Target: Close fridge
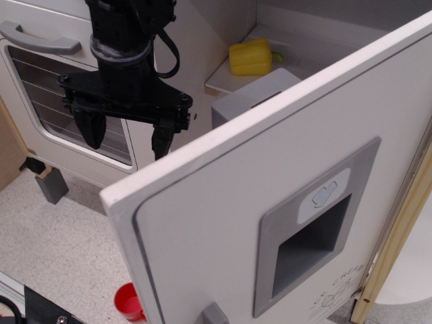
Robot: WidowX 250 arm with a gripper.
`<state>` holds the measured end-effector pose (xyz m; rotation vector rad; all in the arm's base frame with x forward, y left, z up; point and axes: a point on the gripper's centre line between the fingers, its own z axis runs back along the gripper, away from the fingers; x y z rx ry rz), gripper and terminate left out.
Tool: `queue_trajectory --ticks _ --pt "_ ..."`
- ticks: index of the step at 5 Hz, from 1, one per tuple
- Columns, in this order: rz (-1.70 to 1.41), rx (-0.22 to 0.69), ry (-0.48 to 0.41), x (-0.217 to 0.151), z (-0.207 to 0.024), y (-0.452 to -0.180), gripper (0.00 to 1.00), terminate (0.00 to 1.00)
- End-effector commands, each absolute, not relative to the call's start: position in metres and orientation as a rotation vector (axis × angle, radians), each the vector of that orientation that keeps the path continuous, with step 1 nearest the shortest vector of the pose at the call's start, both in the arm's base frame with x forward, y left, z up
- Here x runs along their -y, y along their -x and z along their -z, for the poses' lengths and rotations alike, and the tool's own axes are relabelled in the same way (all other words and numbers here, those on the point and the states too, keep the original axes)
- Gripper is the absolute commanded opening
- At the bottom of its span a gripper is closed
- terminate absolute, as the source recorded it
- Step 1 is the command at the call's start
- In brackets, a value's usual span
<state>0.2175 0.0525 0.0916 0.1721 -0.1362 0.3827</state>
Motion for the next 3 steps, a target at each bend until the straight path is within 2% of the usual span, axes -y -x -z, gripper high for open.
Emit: queue_trajectory --ticks 1,2,3 --pt "-0.383 0.136 -0.172 -0.053 -0.092 -0.218 1.0 0.0" --pt "-0.321 0.144 -0.112 -0.051 -0.115 -0.217 1.0 0.0" --pt "-0.211 0.119 -0.107 -0.041 -0.135 -0.208 1.0 0.0"
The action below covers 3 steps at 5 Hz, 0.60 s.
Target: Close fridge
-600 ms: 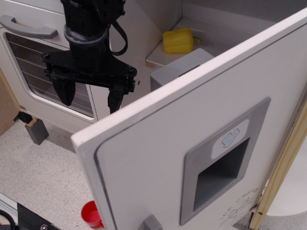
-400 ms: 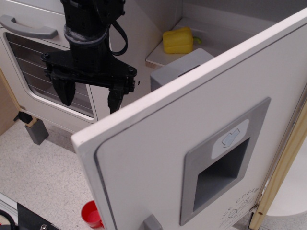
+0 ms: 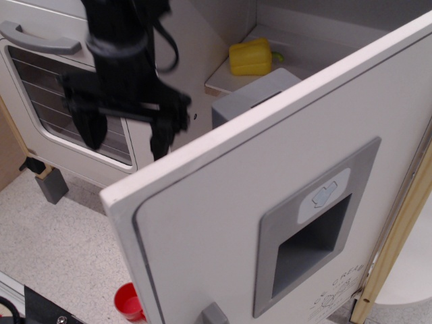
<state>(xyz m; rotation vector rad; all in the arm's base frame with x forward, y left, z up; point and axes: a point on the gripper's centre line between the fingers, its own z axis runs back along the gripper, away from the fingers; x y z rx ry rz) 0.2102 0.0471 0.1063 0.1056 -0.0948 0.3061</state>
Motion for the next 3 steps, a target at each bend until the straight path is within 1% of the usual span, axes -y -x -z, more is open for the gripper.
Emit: queue_trajectory --ticks 1,2,3 --pt "-0.145 0.133 -0.126 -0.032 -0.15 -0.2 1.0 0.0" --pt "-0.12 0.13 -0.081 -0.013 -0.17 -0.198 1.0 0.0" --pt "-0.078 0.131 -0.067 0.008 -0.182 -0.201 1.0 0.0"
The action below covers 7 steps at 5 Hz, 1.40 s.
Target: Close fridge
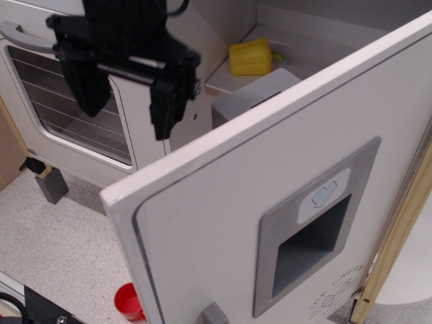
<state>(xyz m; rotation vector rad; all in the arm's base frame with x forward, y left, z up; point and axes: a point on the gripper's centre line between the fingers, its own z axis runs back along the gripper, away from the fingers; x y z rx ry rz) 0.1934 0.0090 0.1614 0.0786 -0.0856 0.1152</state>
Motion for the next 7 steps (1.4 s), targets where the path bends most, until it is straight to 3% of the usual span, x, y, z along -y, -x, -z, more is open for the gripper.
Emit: queue_trajectory --ticks 1,4,7 --pt "-0.078 0.149 -0.058 0.023 -0.196 -0.211 1.0 0.0" --pt "-0.012 0.196 -0.014 0.051 -0.235 -0.221 1.0 0.0" --pt "0.127 0.12 0.029 0.082 -0.229 -0.204 1.0 0.0"
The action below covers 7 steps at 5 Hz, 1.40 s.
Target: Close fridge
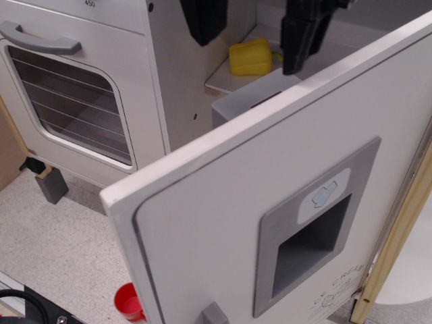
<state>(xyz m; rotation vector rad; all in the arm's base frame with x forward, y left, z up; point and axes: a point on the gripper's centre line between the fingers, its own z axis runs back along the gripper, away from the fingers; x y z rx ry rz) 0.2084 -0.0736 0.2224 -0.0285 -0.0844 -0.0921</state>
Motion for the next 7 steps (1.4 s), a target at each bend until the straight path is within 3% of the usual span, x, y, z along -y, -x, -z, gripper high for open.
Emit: queue_trajectory --ticks 1,4,7 --pt "0.148 0.121 0.042 0.087 -0.228 -0.197 1.0 0.0" --pt "0.083 0.16 -0.054 0.068 -0.215 -0.205 1.0 0.0" --pt "-0.036 0.219 -0.085 0.029 -0.235 -0.229 1.0 0.0"
